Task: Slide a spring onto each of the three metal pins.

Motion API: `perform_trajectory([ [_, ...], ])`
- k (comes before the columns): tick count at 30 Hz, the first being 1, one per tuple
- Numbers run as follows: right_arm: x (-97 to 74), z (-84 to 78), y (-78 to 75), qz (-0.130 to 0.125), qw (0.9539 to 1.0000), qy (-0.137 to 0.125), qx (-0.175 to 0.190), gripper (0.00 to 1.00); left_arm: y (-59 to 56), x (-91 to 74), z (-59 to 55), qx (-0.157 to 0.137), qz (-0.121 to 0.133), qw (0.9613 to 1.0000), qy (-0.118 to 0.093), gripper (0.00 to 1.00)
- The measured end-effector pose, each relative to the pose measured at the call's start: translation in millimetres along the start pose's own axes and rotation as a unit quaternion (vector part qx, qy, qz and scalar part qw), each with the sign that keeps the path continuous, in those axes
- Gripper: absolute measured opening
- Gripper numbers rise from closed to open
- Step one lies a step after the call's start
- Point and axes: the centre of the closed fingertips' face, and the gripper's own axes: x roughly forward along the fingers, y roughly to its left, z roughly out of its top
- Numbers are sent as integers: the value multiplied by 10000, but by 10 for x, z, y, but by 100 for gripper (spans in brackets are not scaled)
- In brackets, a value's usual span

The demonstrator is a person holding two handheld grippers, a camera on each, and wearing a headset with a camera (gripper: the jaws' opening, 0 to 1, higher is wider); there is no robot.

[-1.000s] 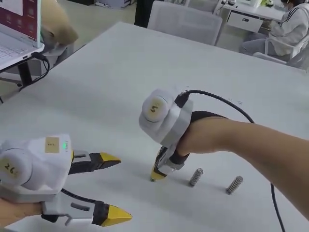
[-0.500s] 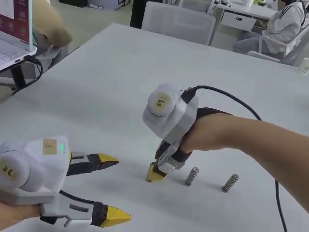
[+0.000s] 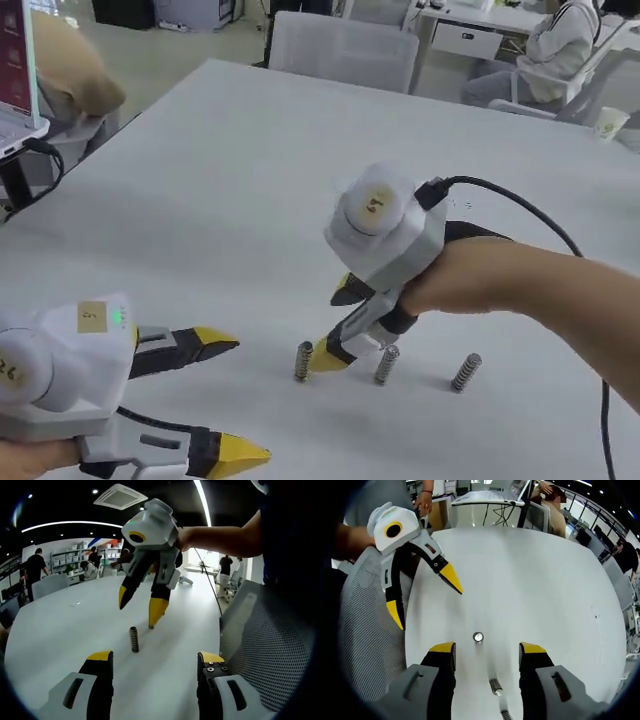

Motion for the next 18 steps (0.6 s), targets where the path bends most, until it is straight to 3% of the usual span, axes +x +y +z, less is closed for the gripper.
perform_trajectory([
  [8,-251,-87,-178,-385,9975,-469,368,61,29,42,38,0,-11,10000,-15,64],
  [18,-613,-278,-303,-874,9878,-1028,775,72,23,64,73,-24,4,10000,-23,65],
])
